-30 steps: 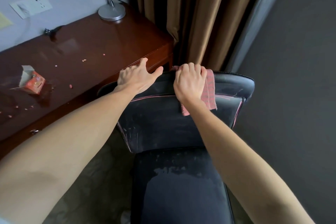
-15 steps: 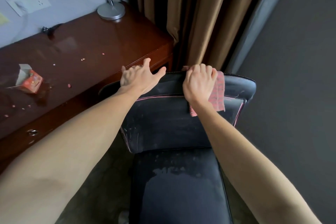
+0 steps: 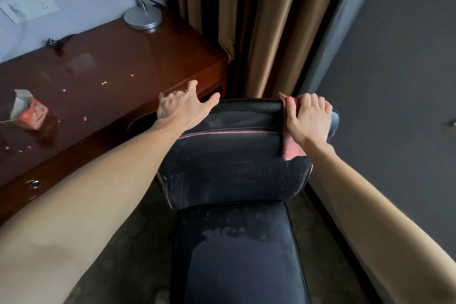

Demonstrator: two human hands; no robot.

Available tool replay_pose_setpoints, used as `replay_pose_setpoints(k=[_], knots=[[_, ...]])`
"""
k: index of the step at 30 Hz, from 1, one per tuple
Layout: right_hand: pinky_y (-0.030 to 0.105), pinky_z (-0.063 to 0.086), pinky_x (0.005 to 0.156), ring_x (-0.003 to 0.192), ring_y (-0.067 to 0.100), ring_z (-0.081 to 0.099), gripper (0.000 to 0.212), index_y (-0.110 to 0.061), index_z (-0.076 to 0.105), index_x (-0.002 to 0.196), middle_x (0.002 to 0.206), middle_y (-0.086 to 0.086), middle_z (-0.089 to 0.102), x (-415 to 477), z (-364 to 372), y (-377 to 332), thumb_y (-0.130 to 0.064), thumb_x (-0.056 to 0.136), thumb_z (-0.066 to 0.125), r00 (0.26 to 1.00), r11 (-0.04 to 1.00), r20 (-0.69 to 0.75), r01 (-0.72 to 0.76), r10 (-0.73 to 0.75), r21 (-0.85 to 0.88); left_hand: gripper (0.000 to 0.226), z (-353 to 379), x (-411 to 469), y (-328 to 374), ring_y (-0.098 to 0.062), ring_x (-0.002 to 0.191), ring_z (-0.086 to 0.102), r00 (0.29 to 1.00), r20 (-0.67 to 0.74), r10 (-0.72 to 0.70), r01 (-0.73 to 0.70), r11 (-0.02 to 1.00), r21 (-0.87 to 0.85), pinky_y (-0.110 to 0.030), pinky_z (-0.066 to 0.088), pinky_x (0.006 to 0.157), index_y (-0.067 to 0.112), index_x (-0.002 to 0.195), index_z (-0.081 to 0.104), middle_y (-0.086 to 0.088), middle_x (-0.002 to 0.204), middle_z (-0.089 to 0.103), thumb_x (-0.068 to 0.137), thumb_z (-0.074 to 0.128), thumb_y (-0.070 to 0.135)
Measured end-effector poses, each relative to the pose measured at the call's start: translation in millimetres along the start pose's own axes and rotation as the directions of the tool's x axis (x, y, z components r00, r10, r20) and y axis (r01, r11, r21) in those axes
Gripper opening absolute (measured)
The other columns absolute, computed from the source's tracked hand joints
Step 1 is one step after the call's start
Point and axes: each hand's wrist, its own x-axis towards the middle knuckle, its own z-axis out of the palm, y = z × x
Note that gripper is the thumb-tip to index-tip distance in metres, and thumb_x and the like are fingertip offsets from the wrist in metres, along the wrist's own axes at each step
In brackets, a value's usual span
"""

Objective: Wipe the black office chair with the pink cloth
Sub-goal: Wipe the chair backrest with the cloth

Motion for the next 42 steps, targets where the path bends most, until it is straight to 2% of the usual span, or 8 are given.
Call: replay_pose_setpoints(k=[6,10,14,21,25,30,34,42], knots=[[0.045,0.030,0.097,0.098,0.034,0.048,0.037,-0.010,0.058,0.090,0.097,0.013,0.059,-8.2,18.2,-75.4,-0.035,0.099,0.033,1.000,0.998,0.023,-0.001,-0.001,0.061,0.084,1.7,3.8,-2.5,-0.037,0.117,0.060,1.000,0.010,0.008,-0.008,0.999,0.039,-0.061,0.014,0.119,0.022,0.154,0.025,-0.018,0.115,0.069,0.092,0.014,0.077],[0.042,0.030,0.098,0.094,0.030,0.051,0.032,-0.014,0.060,0.089,0.095,0.007,0.060,-16.9,30.0,-108.9,-0.032,0.100,0.035,0.995,0.991,-0.017,0.099,-0.098,0.095,0.088,2.2,5.4,-8.2,-0.039,0.121,0.058,1.000,0.016,-0.005,0.004,1.000,0.020,-0.058,0.023,0.116,0.023,0.153,0.024,-0.019,0.125,0.065,0.088,0.015,0.081],[0.039,0.030,0.090,0.089,0.031,0.050,0.028,-0.014,0.057,0.088,0.092,0.008,0.059,-12.6,23.9,-76.7,-0.026,0.100,0.034,0.983,0.979,-0.052,0.179,-0.175,0.100,0.092,2.4,4.0,-8.3,-0.039,0.119,0.059,1.000,-0.002,-0.006,0.006,1.000,-0.011,-0.052,0.037,0.107,0.024,0.154,0.022,-0.018,0.126,0.065,0.084,0.016,0.085],[0.039,0.028,0.102,0.105,0.033,0.047,0.053,-0.008,0.057,0.096,0.104,0.013,0.058,1.4,0.0,21.4,-0.036,0.093,0.013,0.984,0.973,-0.012,-0.175,0.179,0.148,0.095,3.0,1.5,-8.2,-0.038,0.117,0.060,1.000,-0.003,-0.022,0.022,1.000,-0.004,-0.052,0.035,0.109,0.024,0.154,0.022,-0.017,0.123,0.067,0.083,0.013,0.086],[0.036,0.023,0.109,0.116,0.026,0.042,0.038,-0.014,0.060,0.101,0.115,0.007,0.056,1.8,1.2,12.0,-0.030,0.101,0.026,0.976,0.942,0.050,-0.218,0.213,0.256,0.095,2.2,-0.4,-7.9,-0.040,0.124,0.056,0.998,0.026,-0.051,0.051,0.999,-0.002,-0.057,0.018,0.119,0.027,0.154,0.021,-0.019,0.124,0.066,0.082,0.010,0.087],[0.036,0.029,0.103,0.117,0.029,0.044,0.035,-0.013,0.072,0.097,0.117,0.006,0.059,-7.0,-1.5,7.2,-0.032,0.101,0.042,0.961,0.921,-0.063,-0.240,0.271,0.307,0.094,-2.2,-6.9,-12.9,-0.039,0.121,0.057,0.999,0.027,-0.034,0.034,0.999,-0.022,-0.056,0.028,0.114,0.026,0.154,0.022,-0.018,0.124,0.066,0.083,0.013,0.087],[0.032,0.031,0.093,0.110,0.024,0.044,0.037,-0.015,0.071,0.090,0.107,0.002,0.058,-18.0,-7.2,-10.1,-0.036,0.101,0.044,0.935,0.910,-0.152,-0.260,0.321,0.324,0.099,-7.9,-9.6,-15.3,-0.037,0.116,0.060,0.994,0.081,0.067,-0.063,0.997,-0.040,-0.048,0.043,0.099,0.027,0.154,0.018,-0.014,0.129,0.063,0.079,0.011,0.091],[0.027,0.042,0.082,0.098,0.022,0.064,0.027,-0.023,0.074,0.104,0.104,0.004,0.072,-64.3,-9.3,-66.2,-0.034,0.097,0.051,0.778,0.697,-0.093,-0.495,0.622,0.519,0.095,-29.5,-9.4,13.4,-0.038,0.128,0.052,0.910,0.184,0.373,-0.354,0.927,-0.128,-0.046,0.038,0.102,0.026,0.154,0.021,-0.014,0.141,0.054,0.082,0.036,0.086]])
